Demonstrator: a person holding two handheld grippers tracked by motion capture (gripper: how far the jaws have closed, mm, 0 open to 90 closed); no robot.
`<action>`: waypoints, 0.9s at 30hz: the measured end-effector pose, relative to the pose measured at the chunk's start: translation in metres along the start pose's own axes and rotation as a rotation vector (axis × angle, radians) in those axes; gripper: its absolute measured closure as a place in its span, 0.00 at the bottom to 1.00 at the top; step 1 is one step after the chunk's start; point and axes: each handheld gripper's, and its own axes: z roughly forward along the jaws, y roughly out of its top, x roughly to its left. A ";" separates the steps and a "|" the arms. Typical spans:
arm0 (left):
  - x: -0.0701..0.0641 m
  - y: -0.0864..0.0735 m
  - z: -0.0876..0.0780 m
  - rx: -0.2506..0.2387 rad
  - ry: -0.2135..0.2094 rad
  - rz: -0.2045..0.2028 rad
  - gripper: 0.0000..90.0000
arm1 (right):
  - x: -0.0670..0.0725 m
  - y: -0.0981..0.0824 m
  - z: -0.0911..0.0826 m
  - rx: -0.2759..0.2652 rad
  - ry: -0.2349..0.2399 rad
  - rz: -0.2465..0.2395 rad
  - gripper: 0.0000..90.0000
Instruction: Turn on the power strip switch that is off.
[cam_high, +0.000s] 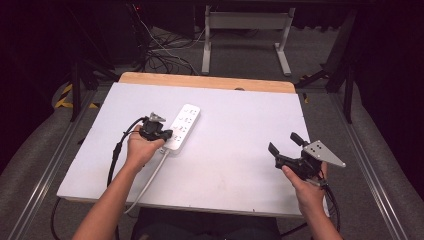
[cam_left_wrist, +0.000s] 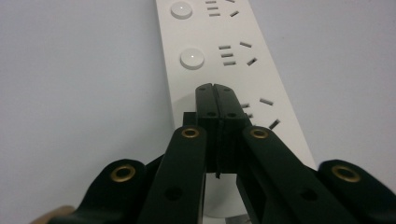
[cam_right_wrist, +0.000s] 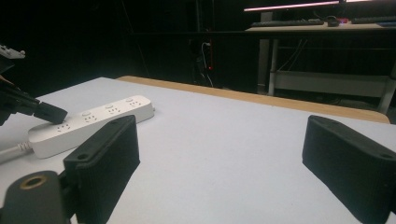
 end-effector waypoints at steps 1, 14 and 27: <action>0.000 0.000 0.000 0.003 -0.003 -0.004 1.00 | 0.000 0.000 0.000 0.000 0.000 0.001 0.13; 0.003 -0.002 -0.003 -0.010 -0.011 -0.026 1.00 | 0.000 0.000 0.000 -0.002 0.007 0.003 0.13; 0.002 -0.003 -0.002 -0.027 0.015 -0.005 1.00 | 0.001 0.000 0.002 0.000 0.012 0.012 0.13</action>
